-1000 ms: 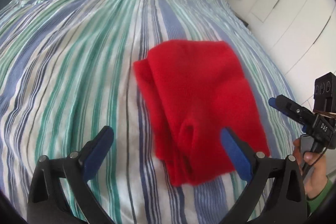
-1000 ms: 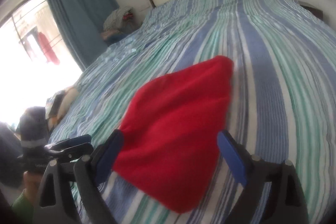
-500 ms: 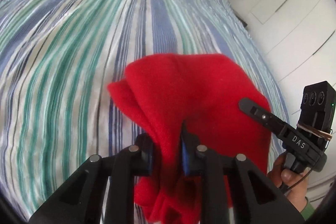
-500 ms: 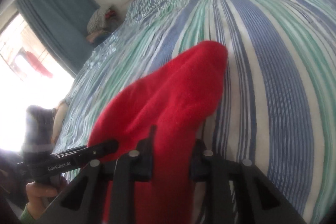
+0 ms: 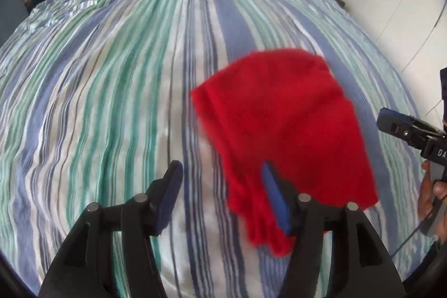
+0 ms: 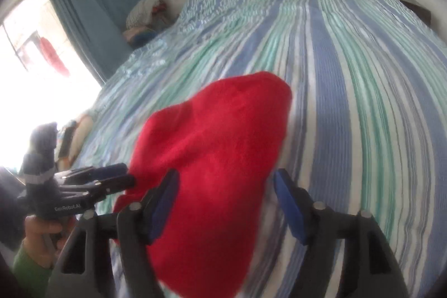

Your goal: Fold small clothes

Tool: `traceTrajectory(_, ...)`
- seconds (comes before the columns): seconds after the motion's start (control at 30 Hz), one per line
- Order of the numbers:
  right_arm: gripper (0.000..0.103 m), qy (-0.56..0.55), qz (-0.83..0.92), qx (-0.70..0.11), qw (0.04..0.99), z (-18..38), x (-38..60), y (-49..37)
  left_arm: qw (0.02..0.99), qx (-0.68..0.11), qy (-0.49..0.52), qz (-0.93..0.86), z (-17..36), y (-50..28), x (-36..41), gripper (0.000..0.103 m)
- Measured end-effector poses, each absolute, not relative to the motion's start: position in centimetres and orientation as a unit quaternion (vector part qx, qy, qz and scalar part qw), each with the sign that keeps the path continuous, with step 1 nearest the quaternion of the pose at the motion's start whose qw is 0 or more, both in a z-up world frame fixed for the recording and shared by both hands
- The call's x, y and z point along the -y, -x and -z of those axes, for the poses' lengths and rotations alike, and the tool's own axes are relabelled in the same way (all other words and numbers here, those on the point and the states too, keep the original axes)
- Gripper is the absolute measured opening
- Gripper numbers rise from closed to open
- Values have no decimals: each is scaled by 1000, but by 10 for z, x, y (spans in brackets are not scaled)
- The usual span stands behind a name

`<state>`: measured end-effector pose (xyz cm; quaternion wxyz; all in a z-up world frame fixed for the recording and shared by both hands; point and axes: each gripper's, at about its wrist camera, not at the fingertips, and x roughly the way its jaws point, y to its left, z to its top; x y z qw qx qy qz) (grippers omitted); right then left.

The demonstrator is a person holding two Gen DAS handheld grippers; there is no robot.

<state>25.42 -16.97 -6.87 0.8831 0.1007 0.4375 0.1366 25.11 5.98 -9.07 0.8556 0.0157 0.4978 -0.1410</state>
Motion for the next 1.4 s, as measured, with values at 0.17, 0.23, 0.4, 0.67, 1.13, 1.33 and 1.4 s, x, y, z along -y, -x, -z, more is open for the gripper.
traceTrajectory(0.17, 77, -52, -92, -460, 882, 110, 190, -178, 900, -422, -62, 90, 79, -163, -66, 102)
traceTrajectory(0.23, 89, -38, -83, -440, 893, 102, 186, -143, 918, -382, -87, 67, 62, -133, -58, 102)
traceTrajectory(0.4, 99, -4, -60, -400, 914, 62, 166, -76, 923, -365, -121, -7, 35, -95, -44, 102)
traceTrajectory(0.67, 99, -10, -44, -409, 912, 35, 142, -15, 912, -403, -75, 8, 18, -46, -48, 102)
traceTrajectory(1.13, 99, 40, -13, -424, 905, 12, 98, 24, 912, -401, -79, 24, -6, -15, -42, 102)
traceTrajectory(1.33, 99, 36, -15, -421, 906, 10, 97, 24, 917, -392, -69, 27, -10, -13, -42, 103)
traceTrajectory(1.4, 99, 33, -16, -420, 907, 9, 98, 24, 917, -391, -71, 26, -12, -12, -43, 103)
